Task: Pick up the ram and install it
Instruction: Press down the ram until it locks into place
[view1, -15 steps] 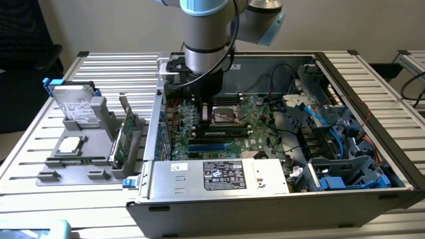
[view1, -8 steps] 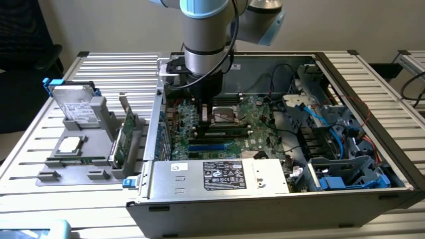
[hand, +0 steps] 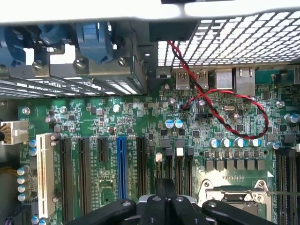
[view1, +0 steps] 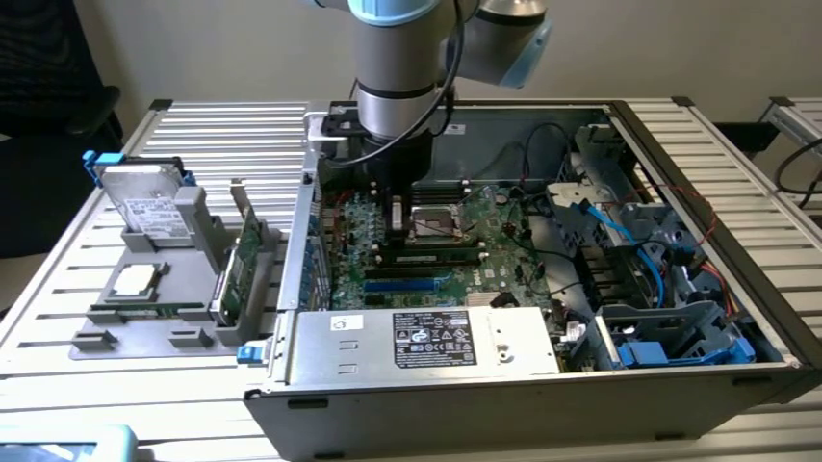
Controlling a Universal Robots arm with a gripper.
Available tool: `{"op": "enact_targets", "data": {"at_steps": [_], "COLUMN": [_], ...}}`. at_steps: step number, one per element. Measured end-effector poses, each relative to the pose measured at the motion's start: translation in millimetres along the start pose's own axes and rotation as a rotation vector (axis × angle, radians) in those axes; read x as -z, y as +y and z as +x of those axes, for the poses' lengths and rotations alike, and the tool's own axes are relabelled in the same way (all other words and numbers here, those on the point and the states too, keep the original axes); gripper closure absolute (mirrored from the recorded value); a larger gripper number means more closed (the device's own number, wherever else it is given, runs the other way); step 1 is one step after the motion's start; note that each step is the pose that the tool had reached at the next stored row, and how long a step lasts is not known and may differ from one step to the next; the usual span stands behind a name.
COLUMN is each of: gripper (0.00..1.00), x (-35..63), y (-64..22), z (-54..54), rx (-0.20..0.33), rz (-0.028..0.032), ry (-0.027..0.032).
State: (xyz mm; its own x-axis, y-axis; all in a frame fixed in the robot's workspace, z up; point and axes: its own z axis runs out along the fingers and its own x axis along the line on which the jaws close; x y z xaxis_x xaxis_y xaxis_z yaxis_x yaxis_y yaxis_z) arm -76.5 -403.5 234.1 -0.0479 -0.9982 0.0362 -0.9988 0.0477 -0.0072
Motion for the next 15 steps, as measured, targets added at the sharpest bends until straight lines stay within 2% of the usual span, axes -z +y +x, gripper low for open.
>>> {"op": "enact_targets", "data": {"at_steps": [15], "gripper": [0.89], "x": [6.8], "y": [-28.2], "z": [0.9], "rx": [0.0], "rz": [0.0], "ry": [0.0]}}
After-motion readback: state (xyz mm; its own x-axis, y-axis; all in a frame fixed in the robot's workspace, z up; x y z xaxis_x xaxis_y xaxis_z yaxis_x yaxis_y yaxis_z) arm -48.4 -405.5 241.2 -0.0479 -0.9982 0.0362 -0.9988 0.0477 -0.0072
